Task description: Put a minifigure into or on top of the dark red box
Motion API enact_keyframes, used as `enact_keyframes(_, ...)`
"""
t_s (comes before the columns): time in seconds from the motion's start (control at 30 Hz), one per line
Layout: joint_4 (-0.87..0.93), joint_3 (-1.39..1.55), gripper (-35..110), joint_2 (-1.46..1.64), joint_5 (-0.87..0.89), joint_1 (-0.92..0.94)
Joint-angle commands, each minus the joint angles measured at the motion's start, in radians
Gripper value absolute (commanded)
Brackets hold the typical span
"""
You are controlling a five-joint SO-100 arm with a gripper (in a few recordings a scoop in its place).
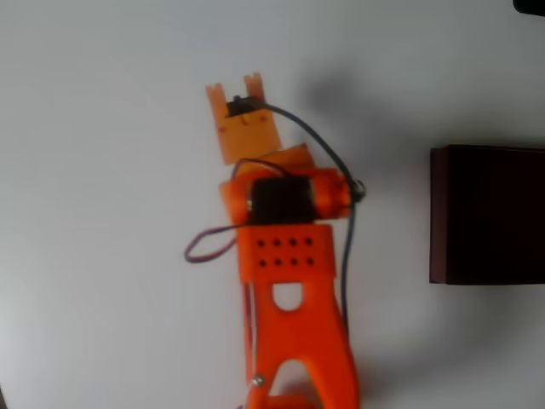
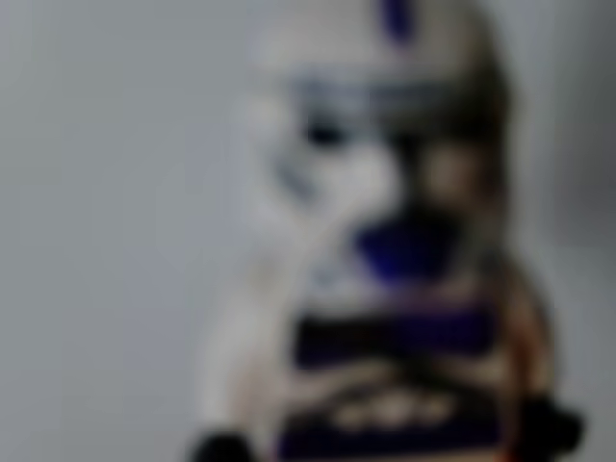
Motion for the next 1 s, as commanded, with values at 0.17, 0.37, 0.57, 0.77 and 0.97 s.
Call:
enact_keyframes(0.17, 0.117, 0.066, 0, 0.448, -0.491, 0.396)
enact_keyframes(0.37, -0.034, 0.212, 0, 0.574, -0.634, 0.666)
enact_keyframes(0.57, -0.264, 0.305, 0, 0.448, -0.681, 0.801)
enact_keyframes(0.77, -0.345, 0.219, 0, 0.212, -0.732, 0.848)
enact_keyframes(0.97, -0.354, 0.138, 5, 0.034, -0.738, 0.870)
